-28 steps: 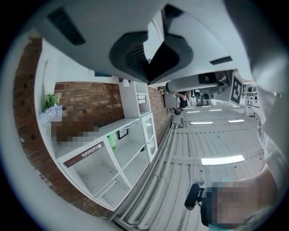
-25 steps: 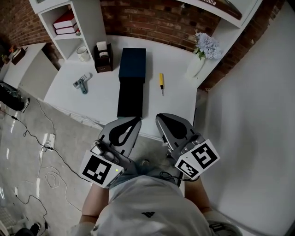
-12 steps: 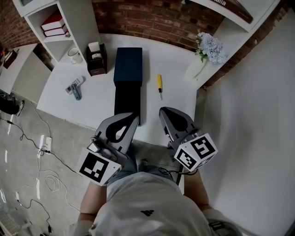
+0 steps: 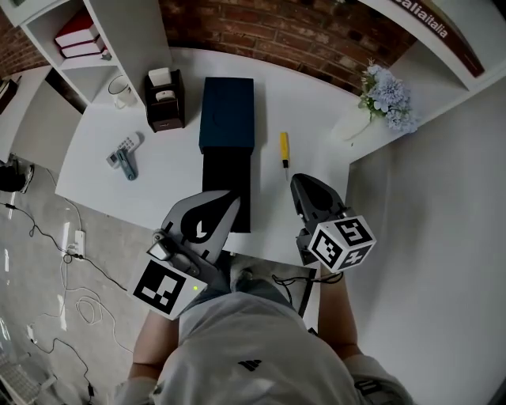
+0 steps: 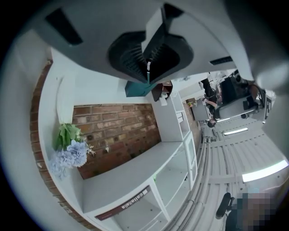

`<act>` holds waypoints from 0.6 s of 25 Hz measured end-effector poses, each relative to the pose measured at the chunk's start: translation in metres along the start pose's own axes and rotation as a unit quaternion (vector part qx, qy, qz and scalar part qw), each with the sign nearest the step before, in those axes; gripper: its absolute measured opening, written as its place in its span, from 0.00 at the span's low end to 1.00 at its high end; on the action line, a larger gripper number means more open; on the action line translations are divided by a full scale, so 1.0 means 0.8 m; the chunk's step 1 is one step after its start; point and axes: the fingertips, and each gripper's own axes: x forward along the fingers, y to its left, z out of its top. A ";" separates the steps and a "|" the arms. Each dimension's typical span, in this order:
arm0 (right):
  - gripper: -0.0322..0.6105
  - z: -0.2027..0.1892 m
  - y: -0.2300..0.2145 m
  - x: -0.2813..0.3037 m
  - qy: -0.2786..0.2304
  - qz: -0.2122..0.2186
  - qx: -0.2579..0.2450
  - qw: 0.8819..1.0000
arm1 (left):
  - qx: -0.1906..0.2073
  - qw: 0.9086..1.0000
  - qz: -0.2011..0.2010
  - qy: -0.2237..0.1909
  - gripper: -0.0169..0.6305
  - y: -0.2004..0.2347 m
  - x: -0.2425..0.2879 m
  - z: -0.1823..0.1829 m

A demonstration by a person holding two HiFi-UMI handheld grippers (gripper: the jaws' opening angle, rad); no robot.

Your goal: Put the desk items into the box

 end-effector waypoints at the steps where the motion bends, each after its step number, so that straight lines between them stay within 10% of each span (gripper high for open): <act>1: 0.07 -0.005 -0.009 0.008 0.008 -0.007 0.004 1.000 | -0.004 1.000 -0.001 0.002 0.04 0.007 0.003 -0.003; 15: 0.13 -0.103 -0.112 0.103 0.147 -0.081 0.036 0.985 | -0.038 0.999 -0.014 0.027 0.04 0.077 0.040 -0.036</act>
